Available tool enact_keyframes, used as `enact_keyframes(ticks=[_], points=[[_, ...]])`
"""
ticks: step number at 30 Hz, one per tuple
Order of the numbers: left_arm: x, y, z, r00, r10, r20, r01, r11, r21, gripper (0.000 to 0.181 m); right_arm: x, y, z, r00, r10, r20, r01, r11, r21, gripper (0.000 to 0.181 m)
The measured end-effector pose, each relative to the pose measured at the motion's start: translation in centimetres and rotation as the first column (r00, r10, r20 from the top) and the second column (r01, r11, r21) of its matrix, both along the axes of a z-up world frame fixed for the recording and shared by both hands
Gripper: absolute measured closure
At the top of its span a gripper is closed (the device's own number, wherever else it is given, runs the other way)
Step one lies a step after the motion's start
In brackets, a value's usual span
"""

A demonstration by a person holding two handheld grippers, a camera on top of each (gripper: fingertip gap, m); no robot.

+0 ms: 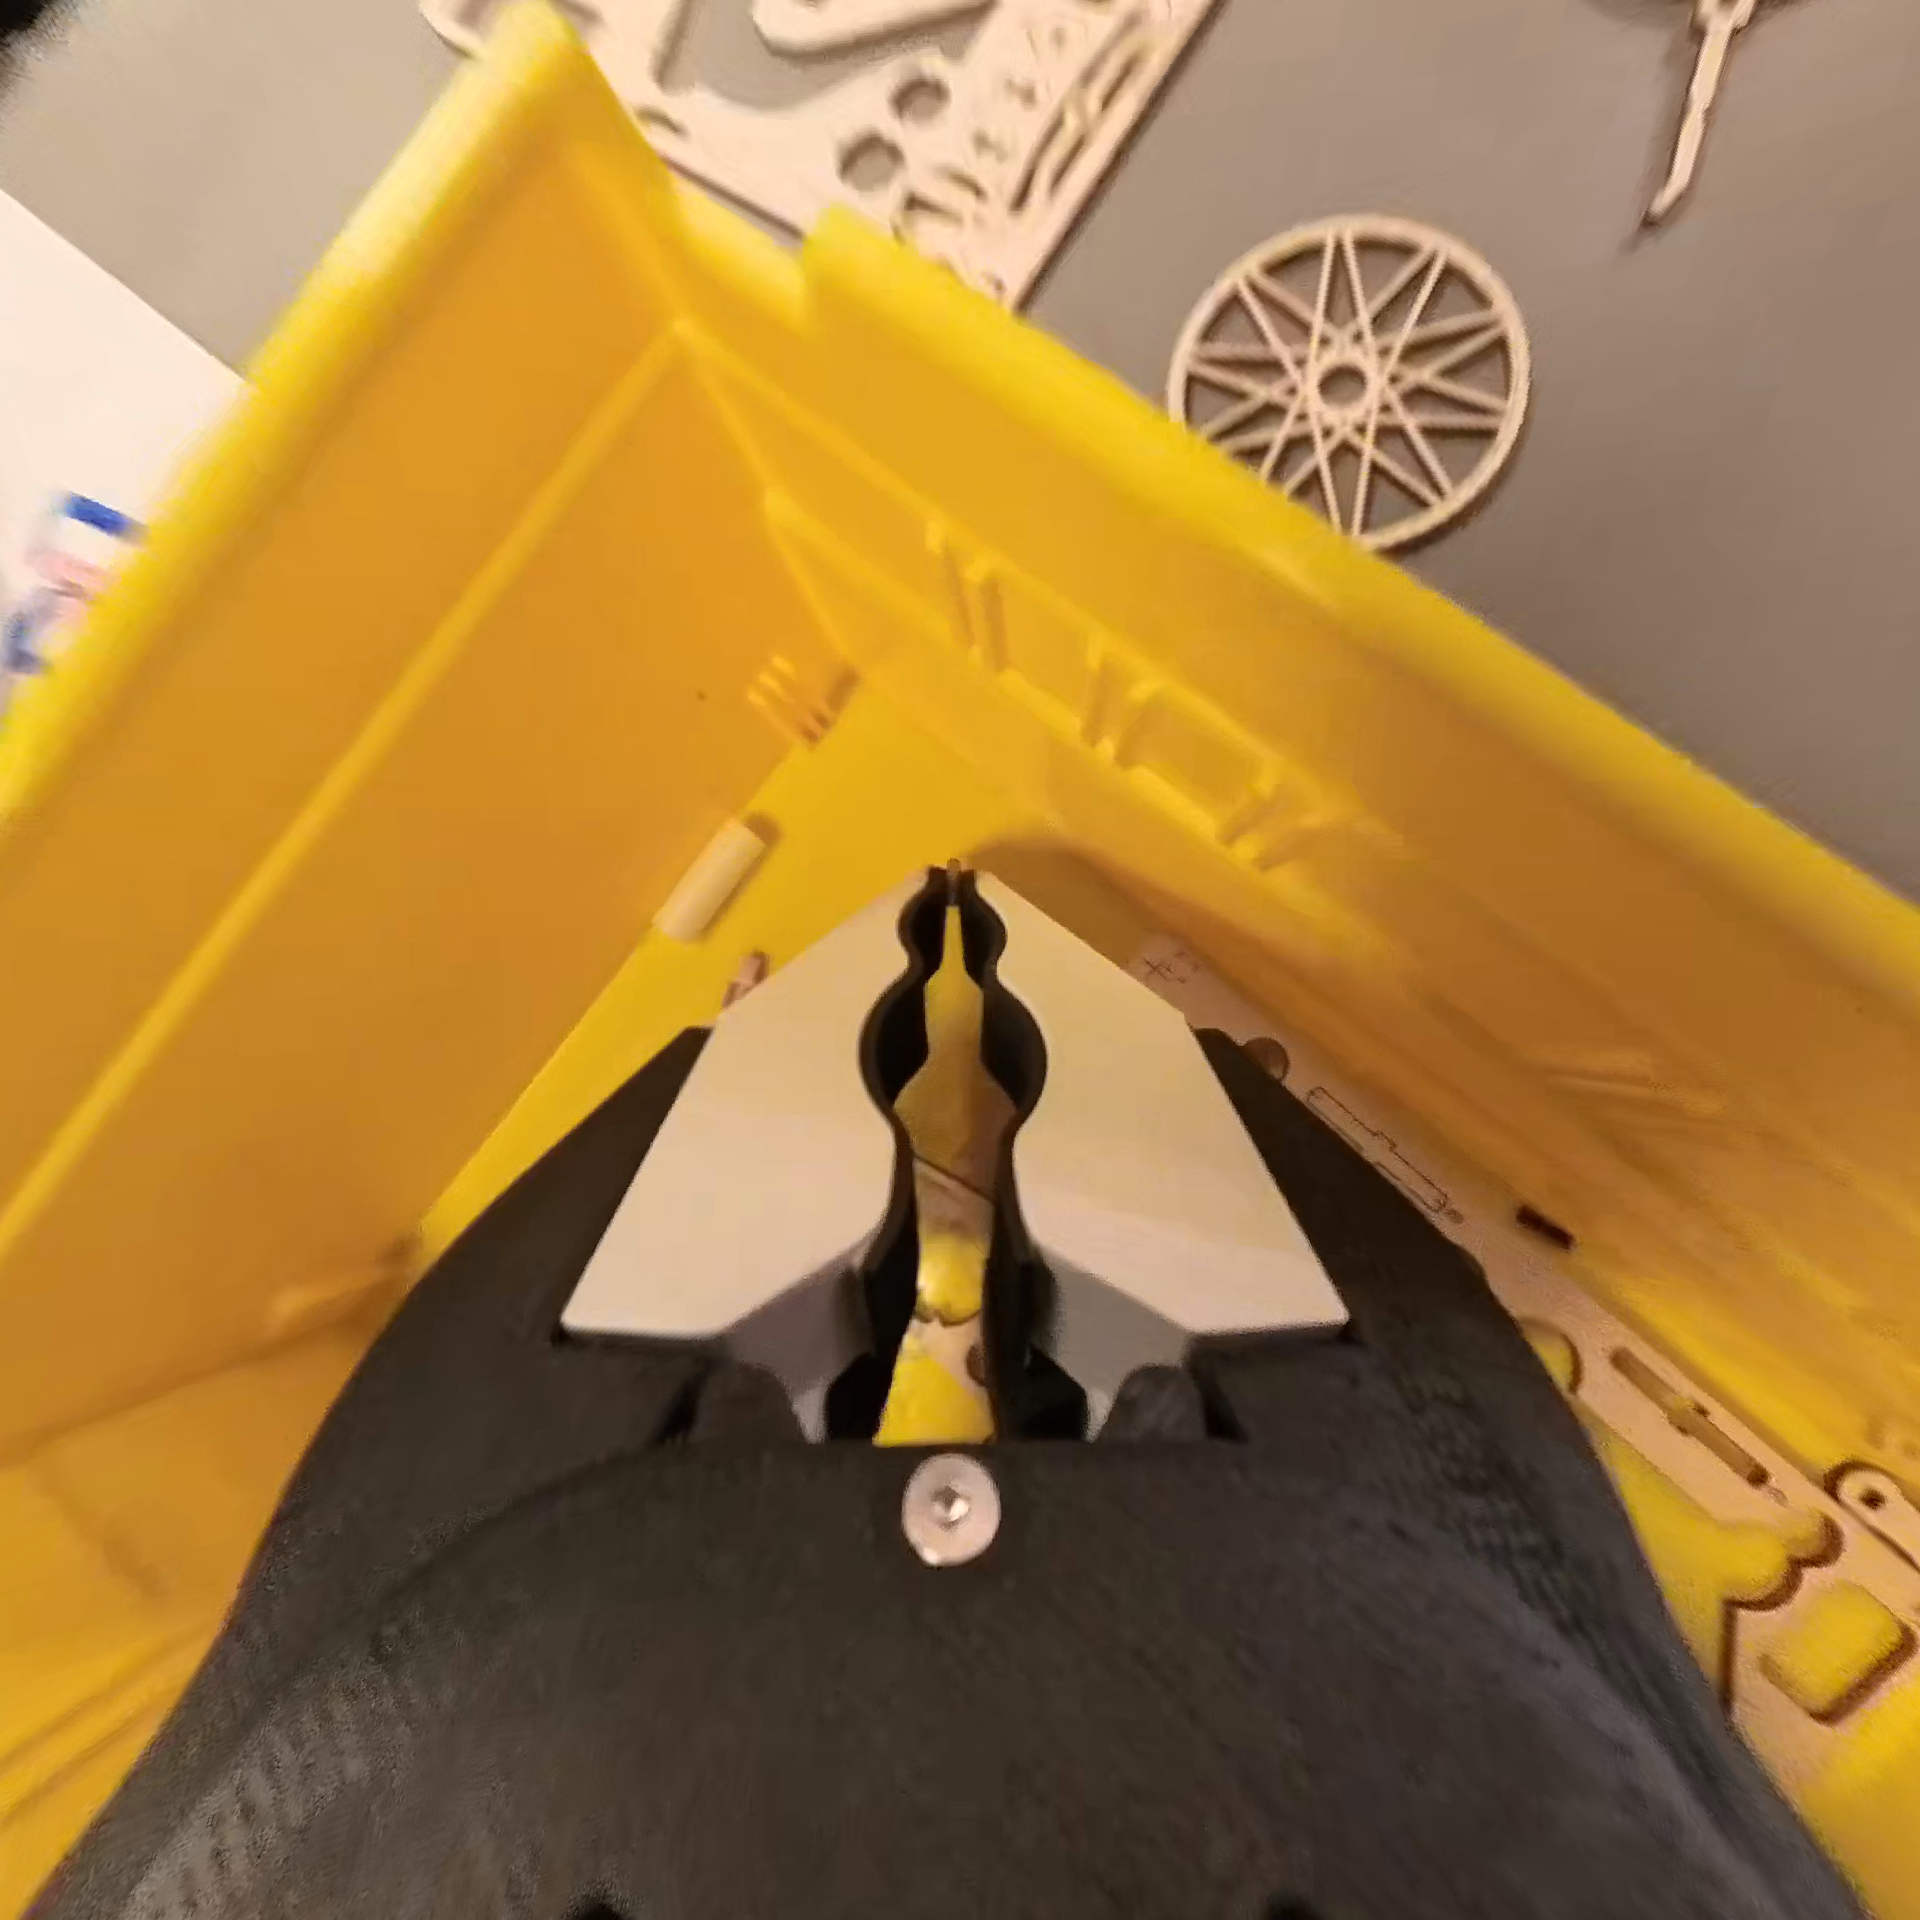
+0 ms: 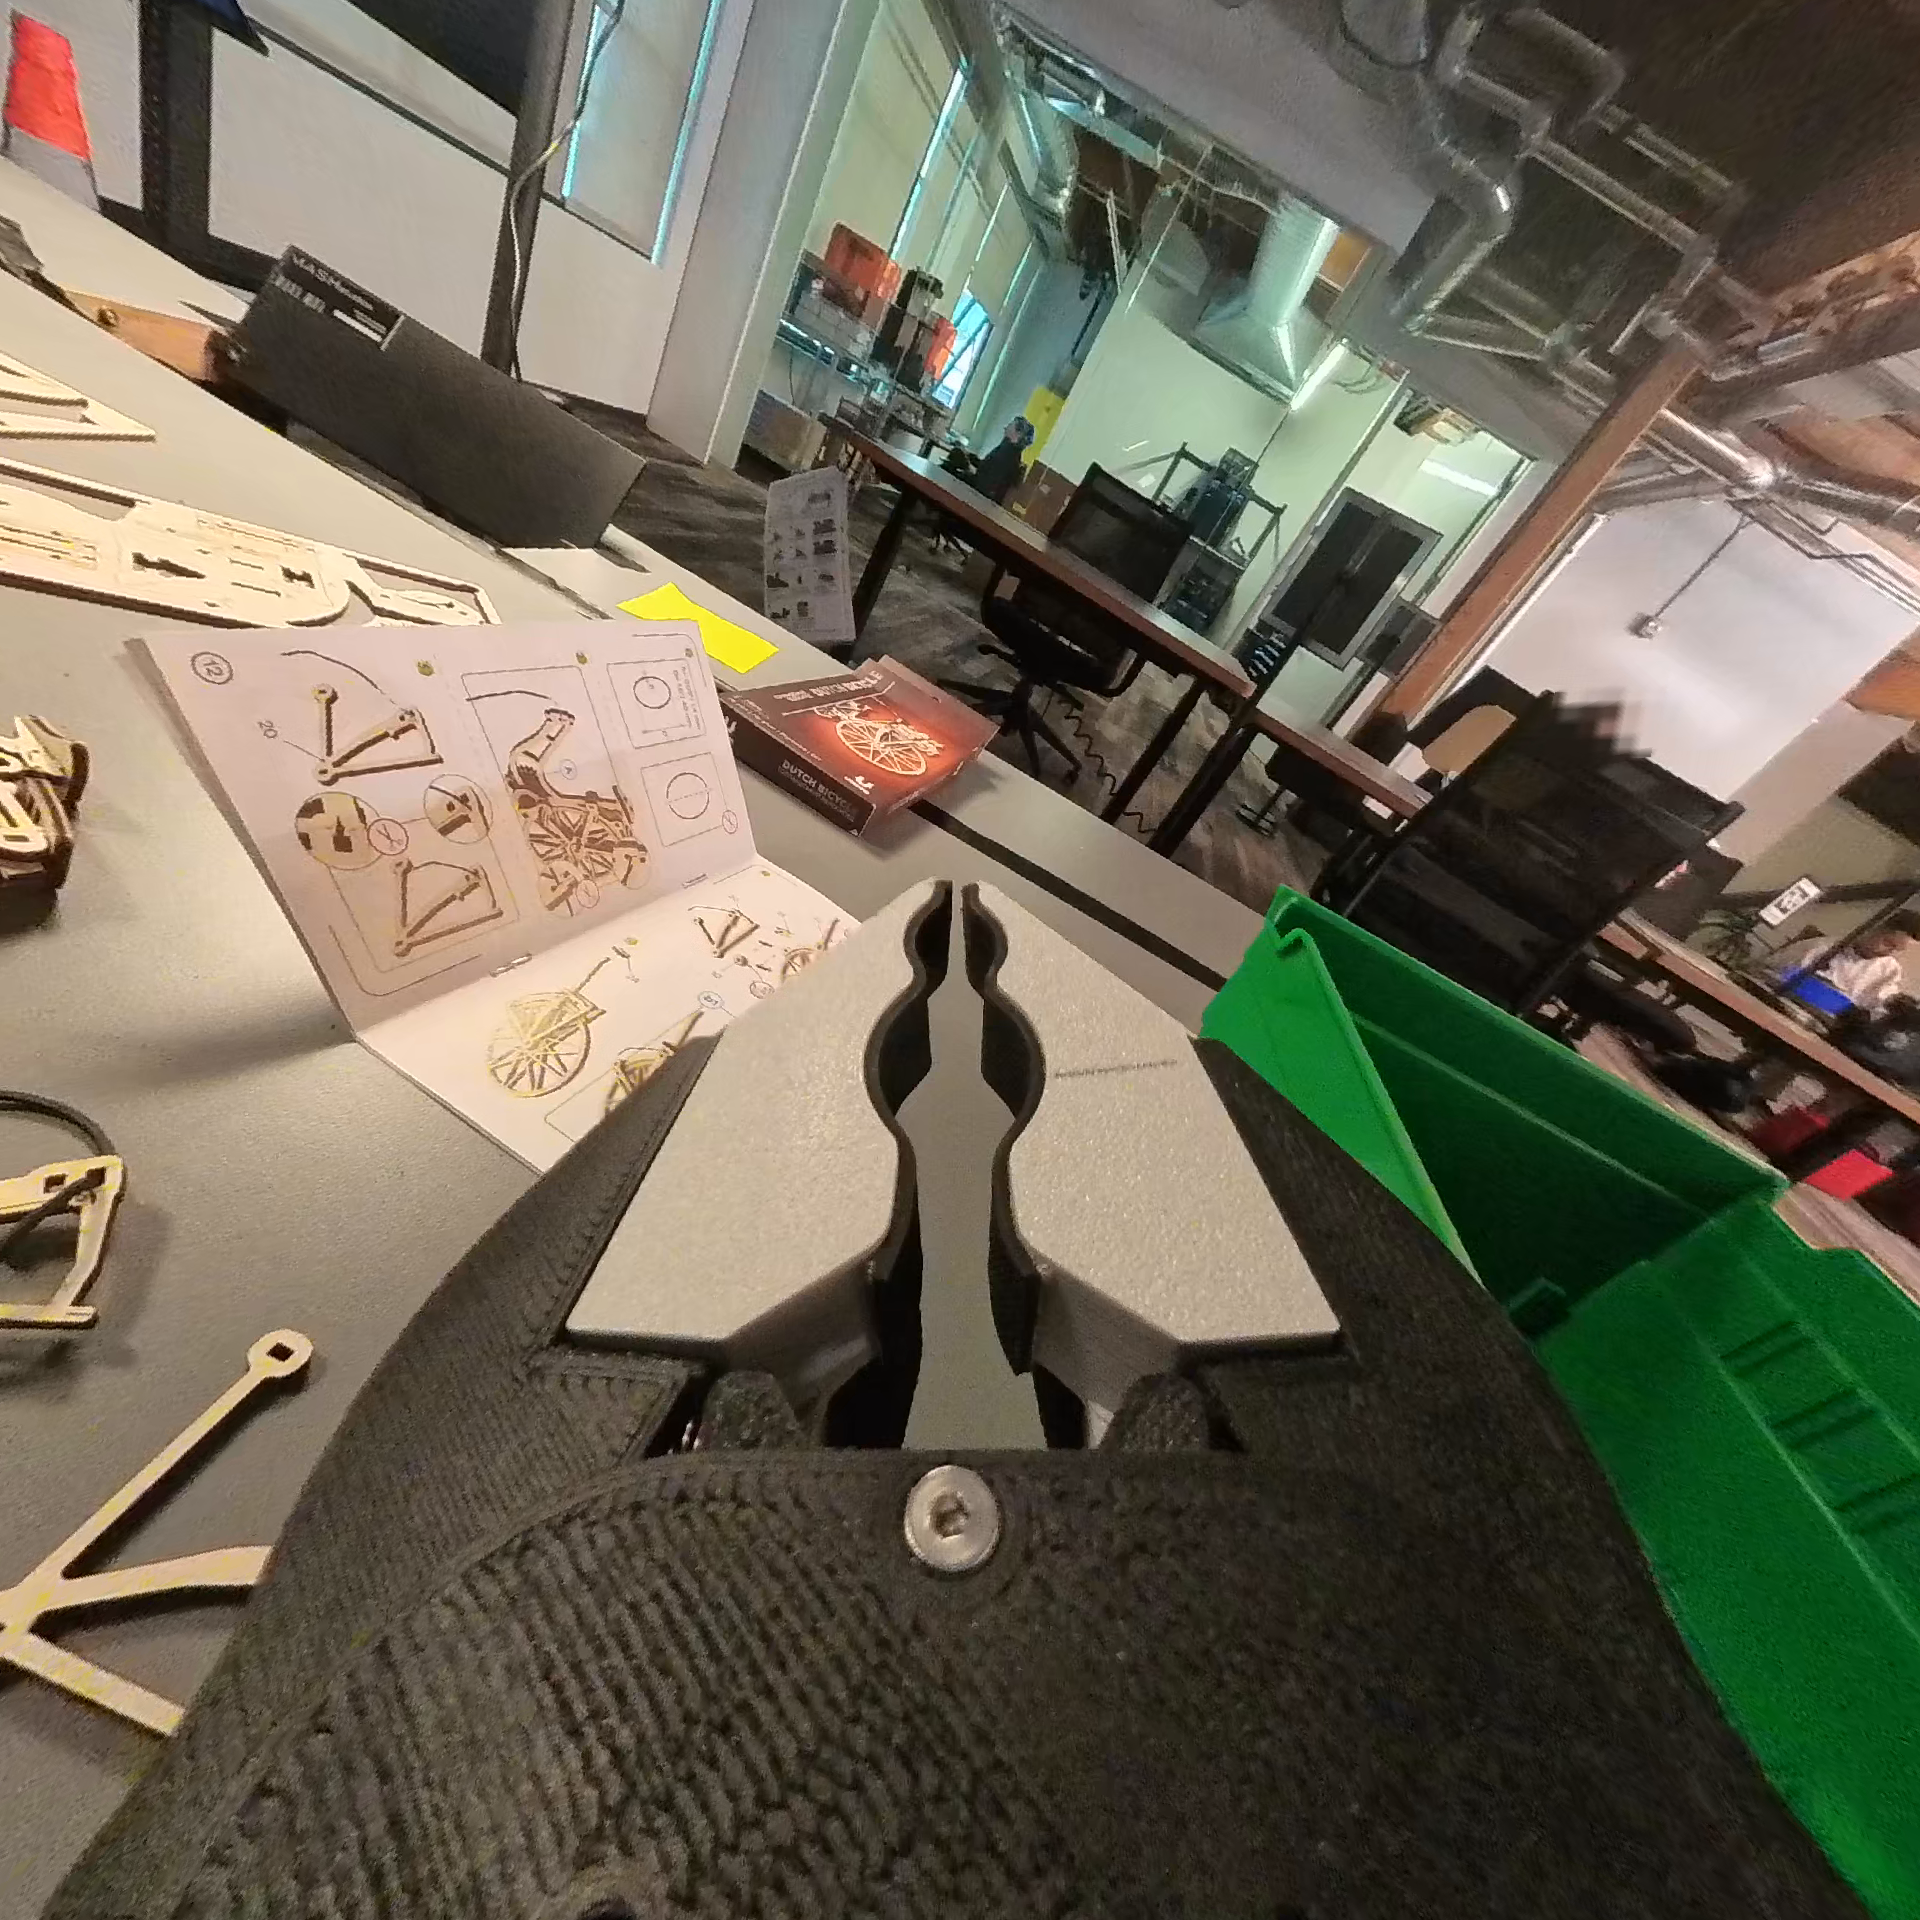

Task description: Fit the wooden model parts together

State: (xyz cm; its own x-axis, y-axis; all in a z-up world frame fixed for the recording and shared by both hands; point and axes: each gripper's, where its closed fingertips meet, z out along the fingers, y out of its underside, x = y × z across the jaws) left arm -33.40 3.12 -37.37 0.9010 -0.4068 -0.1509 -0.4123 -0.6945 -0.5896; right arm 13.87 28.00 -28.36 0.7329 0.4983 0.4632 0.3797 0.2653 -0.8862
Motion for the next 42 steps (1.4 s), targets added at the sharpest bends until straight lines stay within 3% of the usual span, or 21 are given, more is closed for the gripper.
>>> enact_keyframes(ticks=[3,7,10,12,15,18,22,26,31,36,42], points=[[-0.7,0.2,4.4,0.998,0.052,-0.035,-0.045,0.983,0.178,0.18,-0.3,-0.2,0.0,1.0,0.025,-0.005,-0.025,1.0,0.0,0.181],[-0.1,-1.0,12.6,0.988,0.124,-0.09,-0.078,0.915,0.397,0.18,-1.1,-0.8,0.2,0.997,0.077,0.002,-0.077,0.997,0.013,0.181],[4.4,-2.3,18.0,0.99,0.109,-0.092,-0.051,0.874,0.484,0.18,-2.0,-1.4,0.3,0.99,0.139,-0.006,-0.139,0.99,0.017,0.181],[9.1,-2.6,19.4,0.996,0.061,-0.064,-0.023,0.875,0.483,0.18,-2.8,-1.9,0.3,0.981,0.193,-0.005,-0.192,0.981,0.017,0.181],[17.5,-1.5,17.5,0.998,-0.061,0.033,0.041,0.904,0.427,0.18,-4.1,-2.8,0.3,0.961,0.277,0.004,-0.277,0.961,0.025,0.181],[24.2,0.4,11.9,0.982,-0.154,0.111,0.11,0.938,0.33,0.18,-5.2,-3.8,0.4,0.937,0.349,0.022,-0.35,0.936,0.043,0.181],[29.1,2.8,4.7,0.96,-0.189,0.205,0.149,0.969,0.195,0.18,-5.9,-4.2,0.7,0.915,0.404,-0.013,-0.404,0.914,0.036,0.181],[31.4,3.5,0.4,0.955,-0.217,0.203,0.204,0.975,0.085,0.18,-5.8,-4.0,1.0,0.904,0.421,-0.073,-0.421,0.907,0.017,0.181],[32.1,3.6,-1.3,0.957,-0.239,0.167,0.239,0.971,0.021,0.18,-6.0,-4.1,1.2,0.896,0.434,-0.093,-0.434,0.901,0.016,0.181],[32.9,3.1,-1.2,0.94,-0.245,0.238,0.26,0.965,-0.035,0.161,-5.9,-4.1,1.3,0.896,0.433,-0.1,-0.433,0.901,0.022,0.181],[32.8,3.1,-1.2,0.95,-0.241,0.2,0.252,0.967,-0.035,0.139,-5.5,-4.2,1.6,0.896,0.431,-0.111,-0.43,0.902,0.028,0.181]])
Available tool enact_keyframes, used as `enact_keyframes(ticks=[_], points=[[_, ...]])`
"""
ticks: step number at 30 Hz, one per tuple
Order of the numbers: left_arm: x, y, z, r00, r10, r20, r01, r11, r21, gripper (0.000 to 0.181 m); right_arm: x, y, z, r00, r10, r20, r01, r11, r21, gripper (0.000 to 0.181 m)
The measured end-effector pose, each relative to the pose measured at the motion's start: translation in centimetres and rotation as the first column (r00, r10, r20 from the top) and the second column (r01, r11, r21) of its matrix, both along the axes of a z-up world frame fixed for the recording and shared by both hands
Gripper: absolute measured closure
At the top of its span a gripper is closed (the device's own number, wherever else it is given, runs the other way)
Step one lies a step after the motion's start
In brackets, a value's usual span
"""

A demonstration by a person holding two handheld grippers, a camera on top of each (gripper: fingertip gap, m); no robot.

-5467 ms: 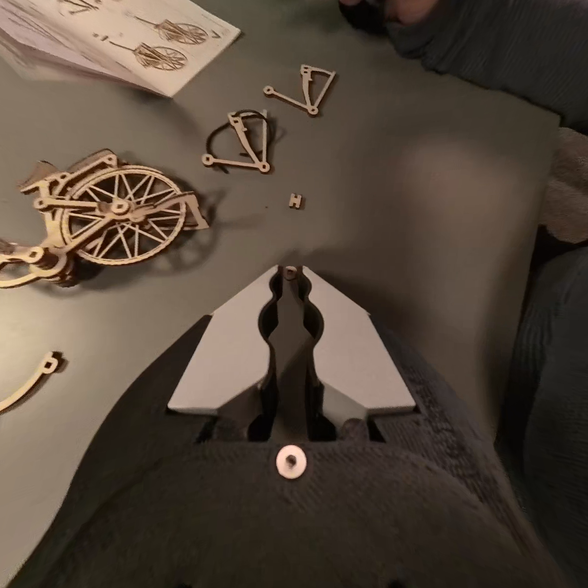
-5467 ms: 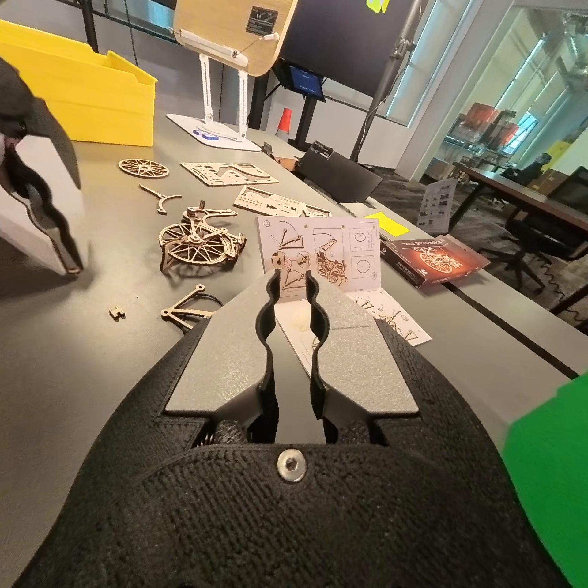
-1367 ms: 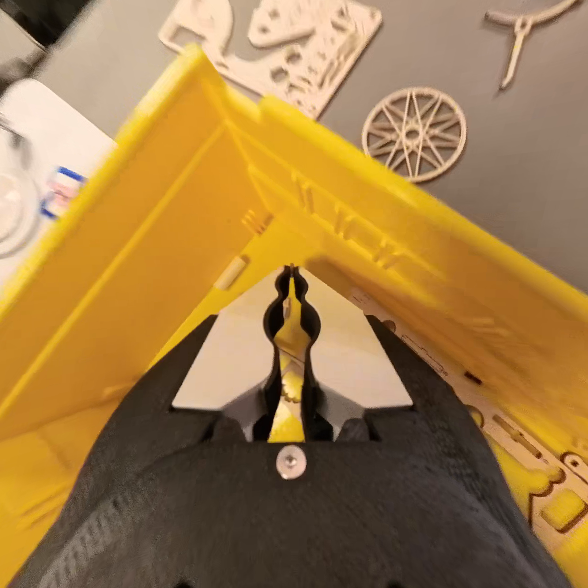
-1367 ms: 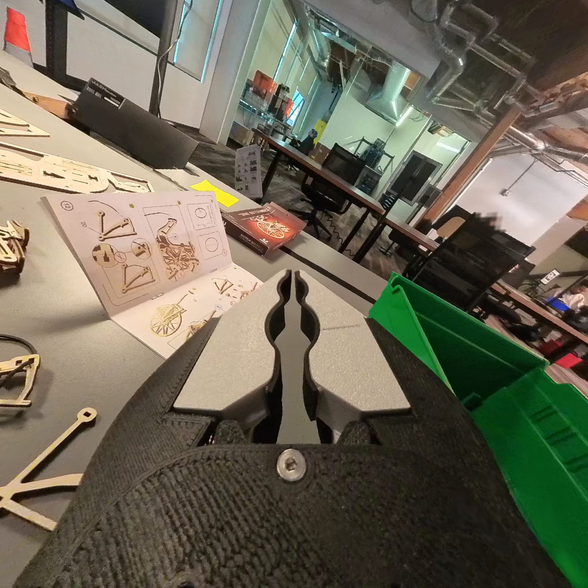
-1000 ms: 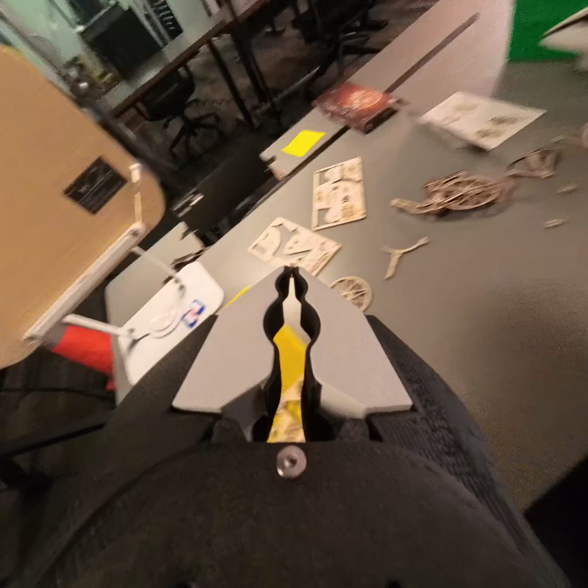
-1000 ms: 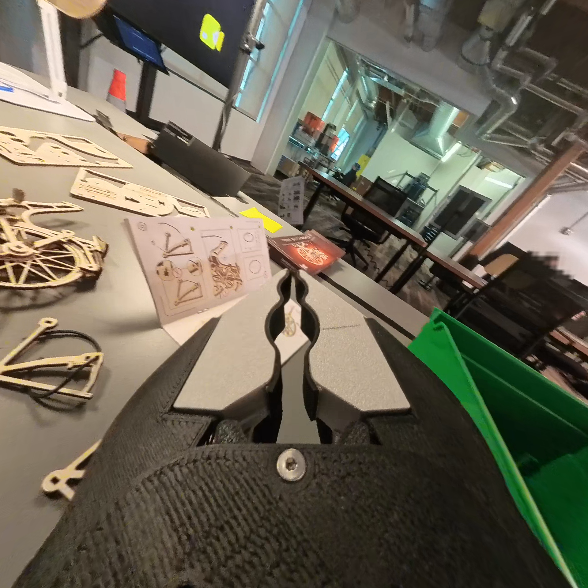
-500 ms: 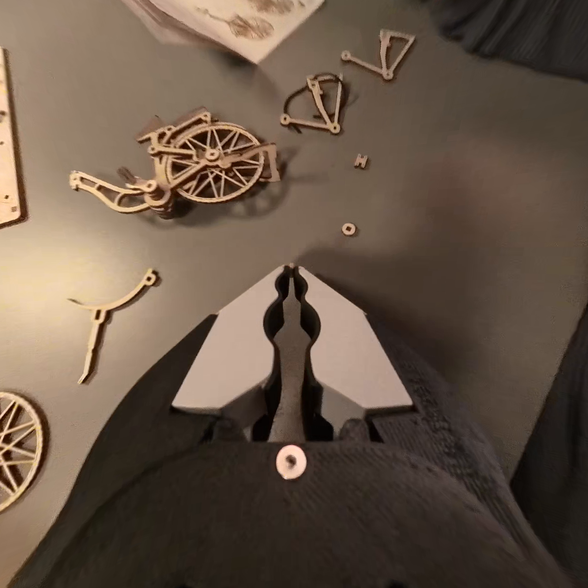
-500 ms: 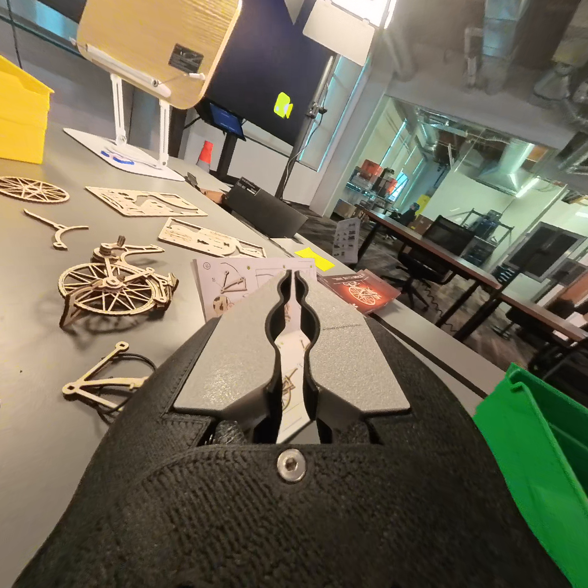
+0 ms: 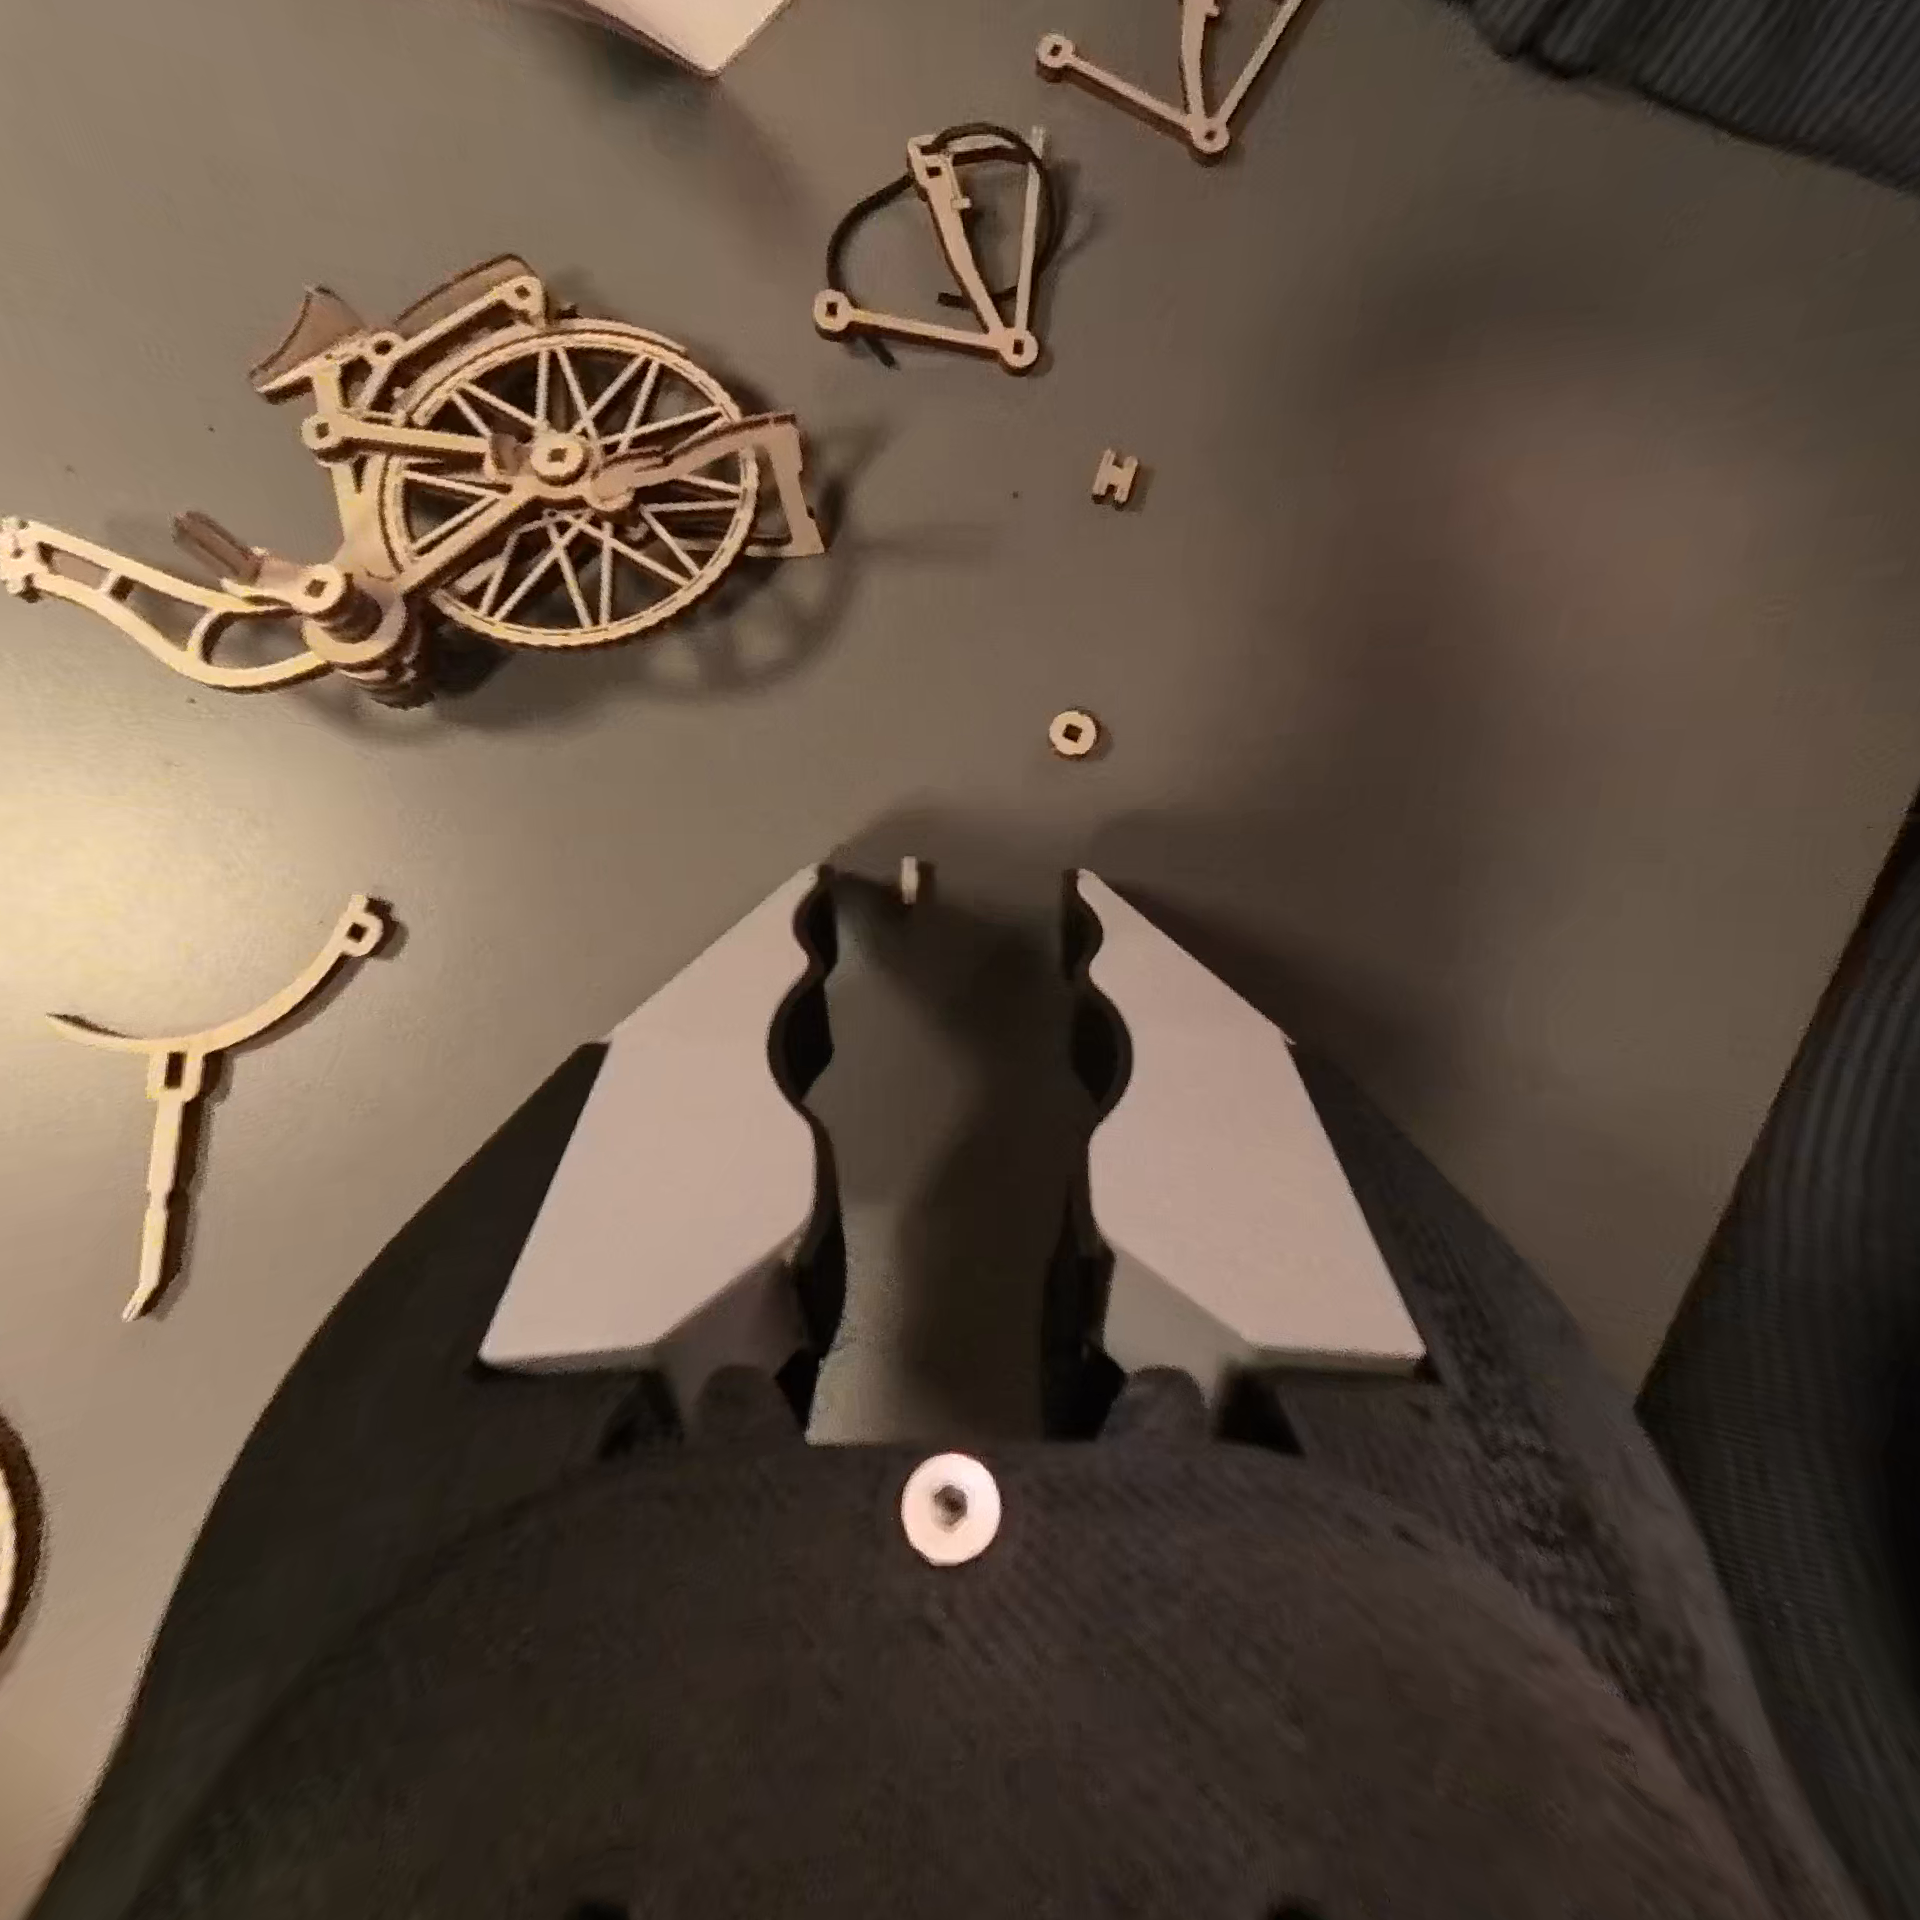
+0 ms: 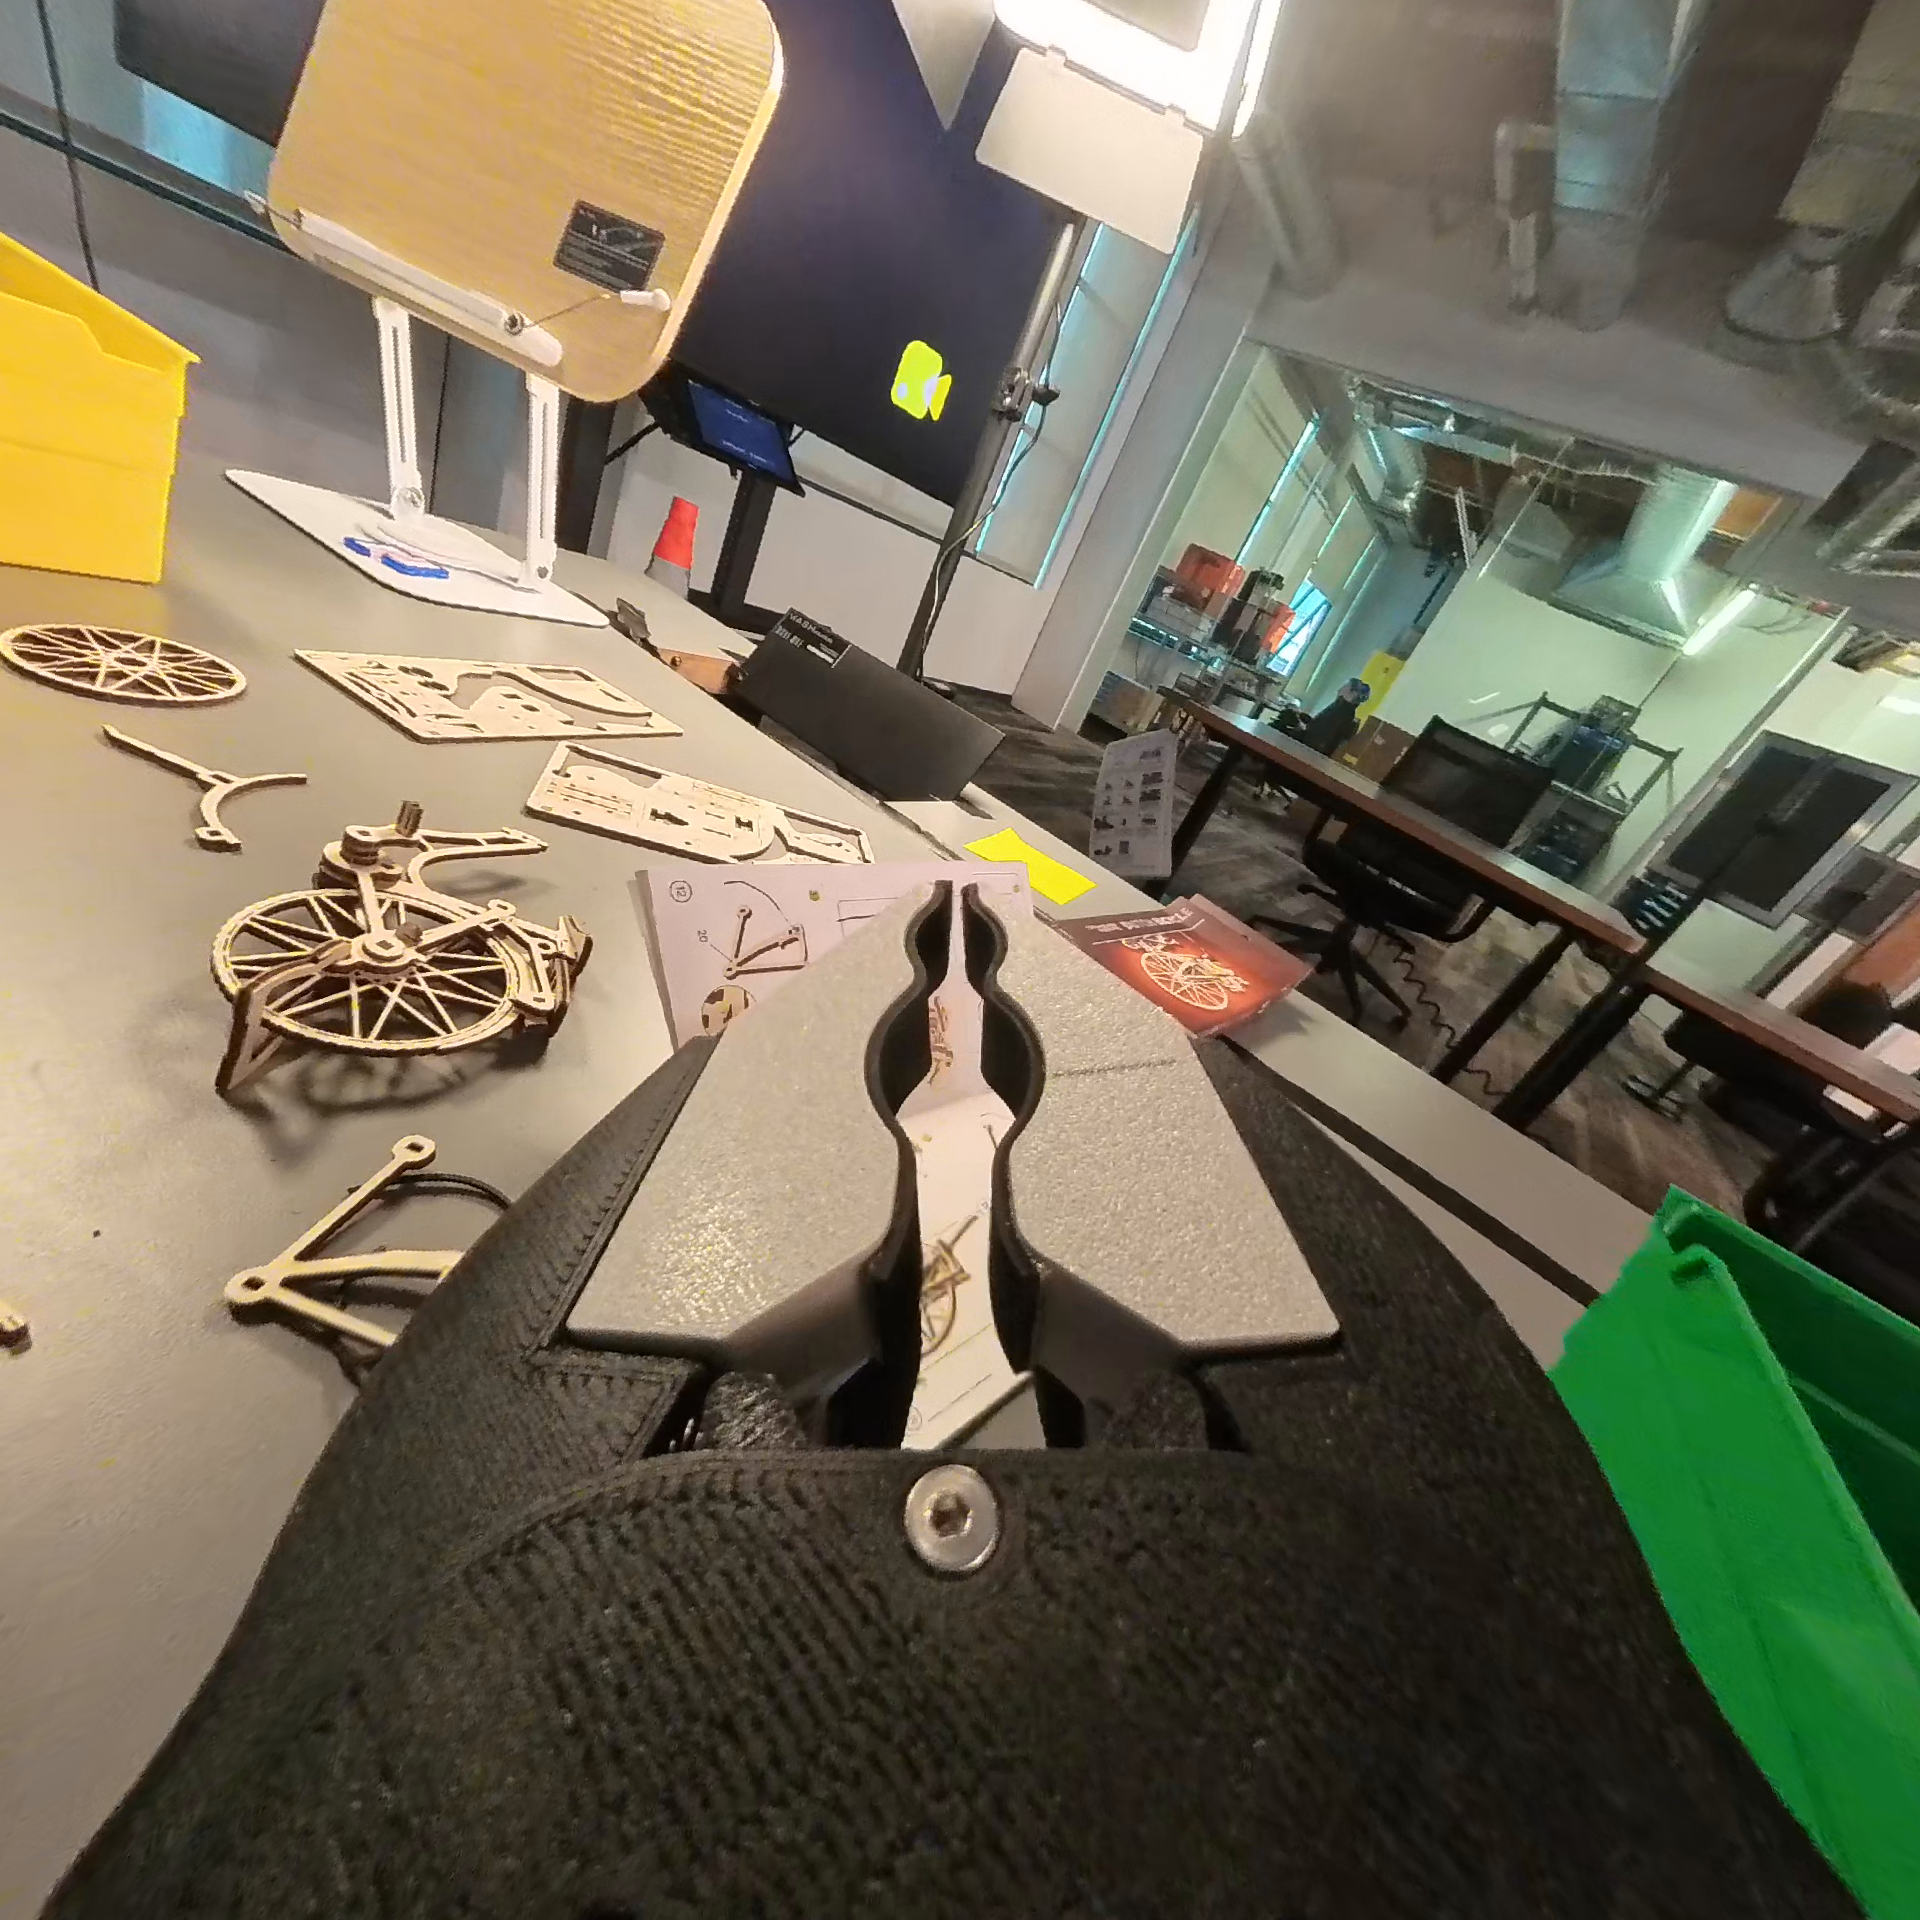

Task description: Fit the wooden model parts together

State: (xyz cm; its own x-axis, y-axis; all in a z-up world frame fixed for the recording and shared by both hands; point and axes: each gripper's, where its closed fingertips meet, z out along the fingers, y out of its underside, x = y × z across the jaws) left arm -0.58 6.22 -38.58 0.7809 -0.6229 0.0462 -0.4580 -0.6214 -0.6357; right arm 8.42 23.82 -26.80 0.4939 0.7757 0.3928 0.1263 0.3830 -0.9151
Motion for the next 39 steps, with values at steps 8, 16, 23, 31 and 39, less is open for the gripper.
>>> enact_keyframes(ticks=[8,16,23,31,39], points=[[-4.8,-1.6,13.6,0.94,0.181,0.29,-0.288,0.876,0.386,0.135,1.4,-0.3,0.3,1.0,-0.024,-0.008,0.024,1.0,0.013,0.181],[-26.0,-12.0,22.2,0.654,0.625,0.426,-0.75,0.457,0.479,0.146,2.9,0.7,0.5,0.992,-0.125,-0.032,0.125,0.992,0.005,0.181],[-31.6,-7.9,15.4,0.844,0.525,0.105,-0.527,0.778,0.341,0.152,3.7,2.8,-0.3,0.967,-0.256,-0.002,0.256,0.966,-0.028,0.181],[-34.8,-2.6,4.1,0.888,0.134,-0.44,-0.065,0.983,0.17,0.155,4.9,4.1,-0.2,0.937,-0.348,-0.026,0.346,0.936,-0.06,0.181],[-35.2,-1.4,0.8,0.894,0.043,-0.446,-0.033,0.999,0.029,0.136,4.9,4.0,-0.2,0.94,-0.34,-0.032,0.338,0.939,-0.07,0.181]])
